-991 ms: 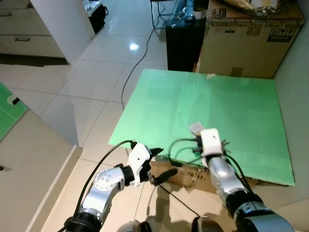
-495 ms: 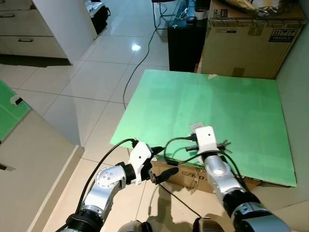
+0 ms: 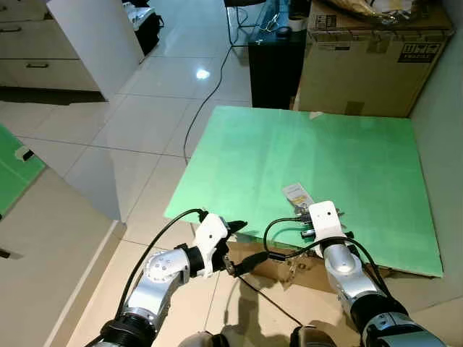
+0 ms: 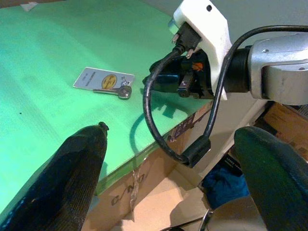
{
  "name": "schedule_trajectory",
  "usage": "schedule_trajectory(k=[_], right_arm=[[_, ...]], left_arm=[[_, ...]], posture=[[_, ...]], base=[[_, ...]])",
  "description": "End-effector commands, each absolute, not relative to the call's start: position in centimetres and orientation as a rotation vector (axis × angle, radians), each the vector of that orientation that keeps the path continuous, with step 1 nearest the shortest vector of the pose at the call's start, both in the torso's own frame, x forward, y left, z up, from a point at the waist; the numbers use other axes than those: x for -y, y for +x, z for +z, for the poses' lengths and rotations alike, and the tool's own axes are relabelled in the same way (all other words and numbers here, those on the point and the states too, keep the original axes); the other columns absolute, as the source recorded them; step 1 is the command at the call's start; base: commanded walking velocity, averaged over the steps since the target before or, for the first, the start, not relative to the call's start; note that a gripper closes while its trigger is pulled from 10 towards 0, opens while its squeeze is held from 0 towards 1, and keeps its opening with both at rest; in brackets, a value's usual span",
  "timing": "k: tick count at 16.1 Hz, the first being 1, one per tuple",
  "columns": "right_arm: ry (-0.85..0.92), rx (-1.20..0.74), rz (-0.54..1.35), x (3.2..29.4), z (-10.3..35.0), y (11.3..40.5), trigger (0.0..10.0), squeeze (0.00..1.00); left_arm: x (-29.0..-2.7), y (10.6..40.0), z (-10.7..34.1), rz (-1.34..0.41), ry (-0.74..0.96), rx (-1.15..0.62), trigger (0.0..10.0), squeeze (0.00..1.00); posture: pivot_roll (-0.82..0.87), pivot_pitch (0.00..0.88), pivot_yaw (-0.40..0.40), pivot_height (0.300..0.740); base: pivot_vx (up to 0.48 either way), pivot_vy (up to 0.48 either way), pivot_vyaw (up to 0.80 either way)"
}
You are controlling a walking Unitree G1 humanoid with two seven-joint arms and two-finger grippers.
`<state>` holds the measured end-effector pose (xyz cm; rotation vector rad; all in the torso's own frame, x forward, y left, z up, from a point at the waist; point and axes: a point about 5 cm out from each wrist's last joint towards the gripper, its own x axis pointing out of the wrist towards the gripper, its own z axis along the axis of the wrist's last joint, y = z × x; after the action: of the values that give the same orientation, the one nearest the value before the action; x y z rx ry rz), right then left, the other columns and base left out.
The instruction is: Hang keys on a hook
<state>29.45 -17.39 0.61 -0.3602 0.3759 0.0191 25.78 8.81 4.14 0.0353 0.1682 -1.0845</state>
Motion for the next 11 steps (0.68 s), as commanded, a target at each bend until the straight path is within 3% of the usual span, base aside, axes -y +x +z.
schedule_trajectory(k=[1, 11], right_arm=[[-0.362, -0.412, 0.014, 17.5, -0.1, 28.8, 10.0, 1.00], [-0.352, -0.364, -0.089, 19.6, 1.5, 30.1, 10.0, 1.00]], left_arm=[[-9.3, 25.7, 3.9, -1.088, 0.059, -0.181, 10.0, 0.00], [-9.7, 25.2, 3.7, -1.083, 0.059, -0.188, 10.0, 0.00]], posture=[[-0.10, 0.101, 0.184, 0.740], [-0.09, 0.123, 0.180, 0.740]], base=[[0.000, 0.000, 0.00], [0.000, 0.000, 0.00]])
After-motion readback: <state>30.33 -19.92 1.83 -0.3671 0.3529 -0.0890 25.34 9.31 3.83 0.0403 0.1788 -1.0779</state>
